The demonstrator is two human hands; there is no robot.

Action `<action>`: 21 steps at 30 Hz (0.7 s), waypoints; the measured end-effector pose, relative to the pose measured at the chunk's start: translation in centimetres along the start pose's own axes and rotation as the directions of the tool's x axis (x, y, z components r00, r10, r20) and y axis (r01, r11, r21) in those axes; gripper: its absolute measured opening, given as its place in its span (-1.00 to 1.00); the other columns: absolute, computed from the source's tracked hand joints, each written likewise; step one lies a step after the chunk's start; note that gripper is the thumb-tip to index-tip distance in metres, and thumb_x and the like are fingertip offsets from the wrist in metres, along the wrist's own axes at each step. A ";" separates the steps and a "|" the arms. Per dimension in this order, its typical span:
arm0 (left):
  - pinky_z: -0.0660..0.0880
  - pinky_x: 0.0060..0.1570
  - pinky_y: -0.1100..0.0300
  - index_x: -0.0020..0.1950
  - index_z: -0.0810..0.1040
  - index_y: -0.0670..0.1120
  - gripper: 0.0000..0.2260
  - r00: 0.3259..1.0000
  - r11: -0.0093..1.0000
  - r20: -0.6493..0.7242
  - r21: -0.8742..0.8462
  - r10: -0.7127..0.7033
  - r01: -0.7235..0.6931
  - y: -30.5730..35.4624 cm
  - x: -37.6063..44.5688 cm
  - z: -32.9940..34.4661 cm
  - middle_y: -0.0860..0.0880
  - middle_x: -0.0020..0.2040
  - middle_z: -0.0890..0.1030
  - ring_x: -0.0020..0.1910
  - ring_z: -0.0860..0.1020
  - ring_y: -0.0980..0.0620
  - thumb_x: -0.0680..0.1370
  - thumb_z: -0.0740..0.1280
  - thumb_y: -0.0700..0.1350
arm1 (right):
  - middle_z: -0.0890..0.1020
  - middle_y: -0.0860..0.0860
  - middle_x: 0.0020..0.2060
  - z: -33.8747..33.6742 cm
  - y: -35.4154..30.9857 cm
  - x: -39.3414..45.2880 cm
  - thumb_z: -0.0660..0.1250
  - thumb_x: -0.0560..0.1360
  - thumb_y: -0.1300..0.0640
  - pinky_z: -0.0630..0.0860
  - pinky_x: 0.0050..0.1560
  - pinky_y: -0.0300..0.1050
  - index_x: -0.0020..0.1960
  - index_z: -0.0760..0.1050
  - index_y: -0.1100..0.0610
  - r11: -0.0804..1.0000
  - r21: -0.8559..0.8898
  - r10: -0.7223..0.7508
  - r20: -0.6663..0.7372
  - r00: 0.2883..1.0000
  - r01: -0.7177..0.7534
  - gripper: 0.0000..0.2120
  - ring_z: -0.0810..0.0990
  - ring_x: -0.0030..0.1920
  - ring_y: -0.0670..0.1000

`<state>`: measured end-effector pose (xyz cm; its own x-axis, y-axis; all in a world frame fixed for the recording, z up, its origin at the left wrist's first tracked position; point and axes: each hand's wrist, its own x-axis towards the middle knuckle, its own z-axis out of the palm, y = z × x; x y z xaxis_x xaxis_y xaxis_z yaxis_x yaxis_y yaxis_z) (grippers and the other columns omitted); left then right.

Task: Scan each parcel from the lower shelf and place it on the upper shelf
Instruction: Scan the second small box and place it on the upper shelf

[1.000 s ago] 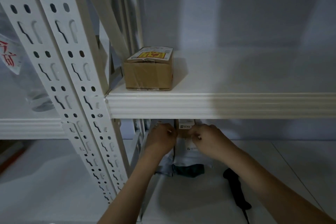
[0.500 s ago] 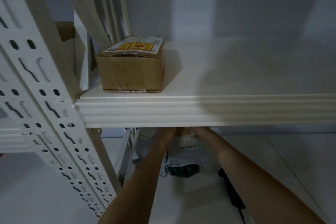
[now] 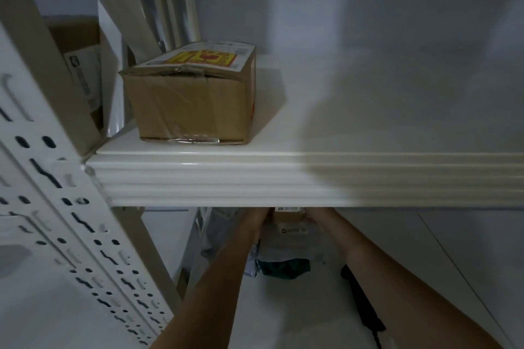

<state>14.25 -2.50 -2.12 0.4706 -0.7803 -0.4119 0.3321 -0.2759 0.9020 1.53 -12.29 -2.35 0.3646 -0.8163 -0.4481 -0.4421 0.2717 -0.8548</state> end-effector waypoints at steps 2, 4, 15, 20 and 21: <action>0.59 -0.14 0.10 -0.07 0.63 -0.10 -0.83 0.999 1.000 0.029 -0.006 0.021 -0.021 0.0 -1.1 0.4 -0.10 -0.17 0.70 -0.18 0.66 -0.06 0.62 0.29 -0.10 | 0.64 0.13 -0.11 -0.6 -0.2 -1.5 0.36 0.57 0.13 0.61 0.01 0.04 -0.18 0.52 0.12 0.994 0.065 -0.092 -0.024 0.995 0.093 -0.85 0.65 -0.06 0.15; 0.63 -0.09 0.09 0.16 0.56 -0.05 -0.75 0.997 0.999 0.074 0.015 0.035 -0.036 -0.7 -2.1 0.6 -0.08 0.02 0.73 -0.02 0.70 -0.04 0.54 0.39 0.04 | 0.65 0.10 -0.05 -1.8 0.8 -3.5 0.39 0.56 0.13 0.62 0.11 0.14 -0.08 0.53 0.09 0.971 0.090 -0.219 -0.041 0.975 0.222 -0.93 0.66 0.01 0.14; 0.61 0.02 -0.05 0.39 0.24 0.14 -0.36 0.994 0.998 0.097 -0.033 -0.058 0.061 -7.0 -7.2 2.8 -0.08 0.20 0.63 0.13 0.62 -0.09 0.44 0.52 -0.05 | 0.56 0.18 0.01 -8.8 11.4 -2.5 0.35 0.46 0.07 0.57 -0.03 -0.06 0.07 0.44 0.21 0.938 -0.295 0.093 -0.284 0.954 -0.180 -0.72 0.57 -0.05 0.13; 0.56 0.17 -0.15 0.38 0.19 0.29 -0.38 0.991 0.998 0.122 0.023 -0.054 0.051 -8.7 -8.3 3.9 -0.07 0.17 0.62 0.12 0.61 -0.12 0.49 0.48 -0.02 | 0.17 0.15 0.54 -7.7 16.6 -1.1 0.38 0.49 -0.18 0.32 0.41 -0.09 0.60 -0.15 0.24 0.785 -0.500 0.295 -0.219 0.930 -0.367 0.00 0.28 0.48 0.15; 0.56 0.18 -0.16 0.37 0.21 0.30 -0.40 0.991 0.998 0.119 0.028 -0.056 0.053 -9.1 -8.5 4.1 -0.08 0.18 0.62 0.13 0.61 -0.13 0.50 0.47 -0.02 | 0.15 0.14 0.55 -7.6 17.1 -0.9 0.35 0.51 -0.18 0.33 0.40 -0.10 0.60 -0.20 0.24 0.762 -0.542 0.290 -0.201 0.936 -0.353 0.00 0.28 0.49 0.14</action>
<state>3.91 4.33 -6.27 0.3510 -0.8248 -0.4432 0.3336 -0.3321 0.8823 -12.59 -10.71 -14.60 0.0483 -0.7875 -0.6144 -0.9103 0.2185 -0.3516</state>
